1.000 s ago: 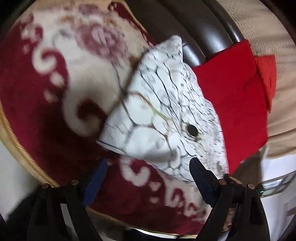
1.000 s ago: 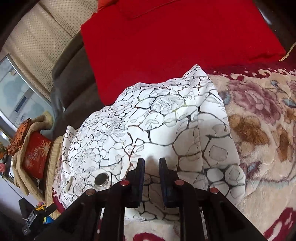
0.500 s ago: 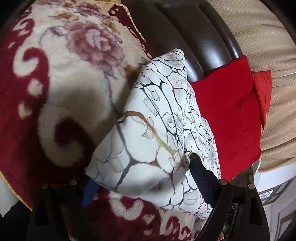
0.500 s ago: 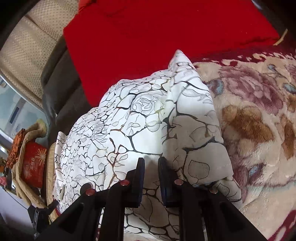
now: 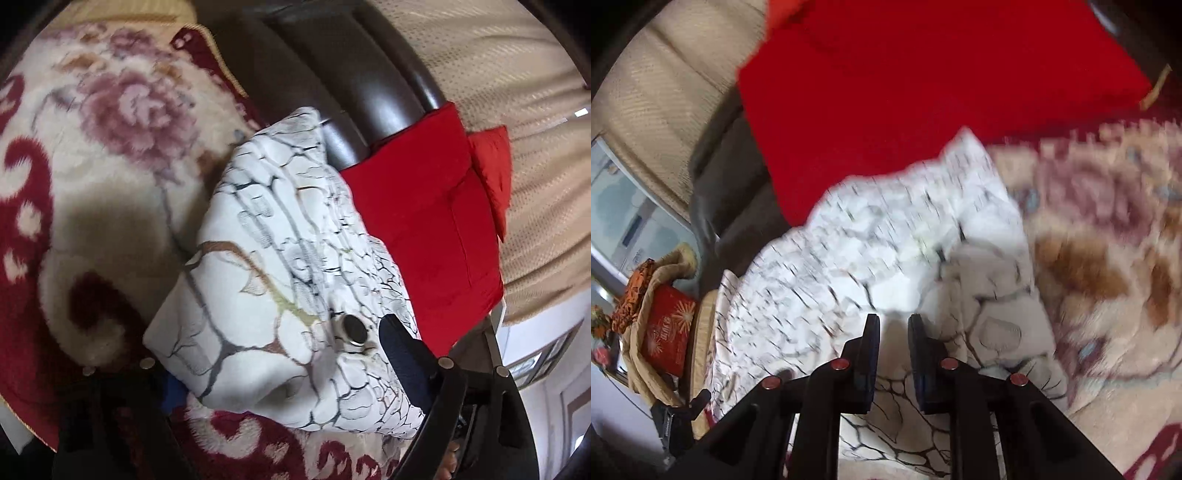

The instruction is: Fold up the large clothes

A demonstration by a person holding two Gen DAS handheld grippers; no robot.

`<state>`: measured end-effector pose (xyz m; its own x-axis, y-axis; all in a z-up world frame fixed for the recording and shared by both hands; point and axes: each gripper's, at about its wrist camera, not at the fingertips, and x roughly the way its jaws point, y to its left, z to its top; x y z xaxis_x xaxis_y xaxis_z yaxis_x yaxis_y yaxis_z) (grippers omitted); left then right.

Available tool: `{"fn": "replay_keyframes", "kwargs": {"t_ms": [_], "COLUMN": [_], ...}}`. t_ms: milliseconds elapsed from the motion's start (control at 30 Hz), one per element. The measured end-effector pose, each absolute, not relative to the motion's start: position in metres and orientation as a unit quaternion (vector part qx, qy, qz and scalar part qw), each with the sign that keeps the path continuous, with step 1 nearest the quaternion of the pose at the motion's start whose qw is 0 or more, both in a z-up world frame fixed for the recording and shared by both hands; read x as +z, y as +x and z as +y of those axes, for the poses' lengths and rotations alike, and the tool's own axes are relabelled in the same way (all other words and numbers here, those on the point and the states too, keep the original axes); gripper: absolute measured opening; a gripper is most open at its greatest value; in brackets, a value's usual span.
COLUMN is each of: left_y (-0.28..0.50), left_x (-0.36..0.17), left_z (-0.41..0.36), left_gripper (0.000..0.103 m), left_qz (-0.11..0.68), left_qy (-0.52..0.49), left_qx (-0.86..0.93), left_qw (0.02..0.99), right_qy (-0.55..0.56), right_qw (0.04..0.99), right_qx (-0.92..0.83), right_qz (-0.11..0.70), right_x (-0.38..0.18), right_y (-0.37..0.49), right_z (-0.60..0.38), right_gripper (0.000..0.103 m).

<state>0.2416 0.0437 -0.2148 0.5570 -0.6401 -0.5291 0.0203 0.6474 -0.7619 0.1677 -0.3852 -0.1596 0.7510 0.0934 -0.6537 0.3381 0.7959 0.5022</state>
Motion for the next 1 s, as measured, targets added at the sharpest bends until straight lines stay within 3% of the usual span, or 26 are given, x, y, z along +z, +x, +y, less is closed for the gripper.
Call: {"fn": "replay_keyframes", "kwargs": {"t_ms": [67,200,300,400,500,700,867,1000], "left_y": [0.244,0.254,0.259,0.263,0.269,0.276,0.281,0.286], "left_x": [-0.215,-0.229,-0.228,-0.227,-0.227,-0.225,-0.23,-0.232], "left_z": [0.04,0.045,0.045,0.043,0.041,0.038,0.038,0.036], "left_gripper": [0.091,0.091,0.091,0.091,0.091,0.082,0.087,0.09], "left_qz": [0.427,0.449,0.446,0.444,0.443,0.433,0.438,0.438], "left_qy": [-0.361,-0.398,-0.4,-0.391,-0.391,-0.374,-0.384,-0.393], "left_qx": [-0.198,-0.189,-0.192,-0.198,-0.202,-0.195,-0.188,-0.191], "left_qw": [0.805,0.777,0.777,0.781,0.781,0.796,0.791,0.786], "right_qy": [0.315,0.359,0.378,0.398,0.404,0.379,0.393,0.417], "right_qw": [0.884,0.839,0.835,0.836,0.847,0.873,0.837,0.83], "right_qx": [-0.067,-0.071,-0.063,-0.05,-0.033,-0.026,-0.059,-0.05], "right_qz": [0.339,0.404,0.396,0.374,0.343,0.306,0.377,0.367], "right_x": [-0.158,-0.192,-0.188,-0.182,-0.17,-0.152,-0.182,-0.183], "right_y": [0.166,0.179,0.177,0.172,0.164,0.162,0.184,0.179], "right_z": [-0.384,-0.393,-0.397,-0.401,-0.403,-0.402,-0.408,-0.416], "right_gripper": [0.02,0.019,0.019,0.03,0.062,0.06,0.047,0.047]}}
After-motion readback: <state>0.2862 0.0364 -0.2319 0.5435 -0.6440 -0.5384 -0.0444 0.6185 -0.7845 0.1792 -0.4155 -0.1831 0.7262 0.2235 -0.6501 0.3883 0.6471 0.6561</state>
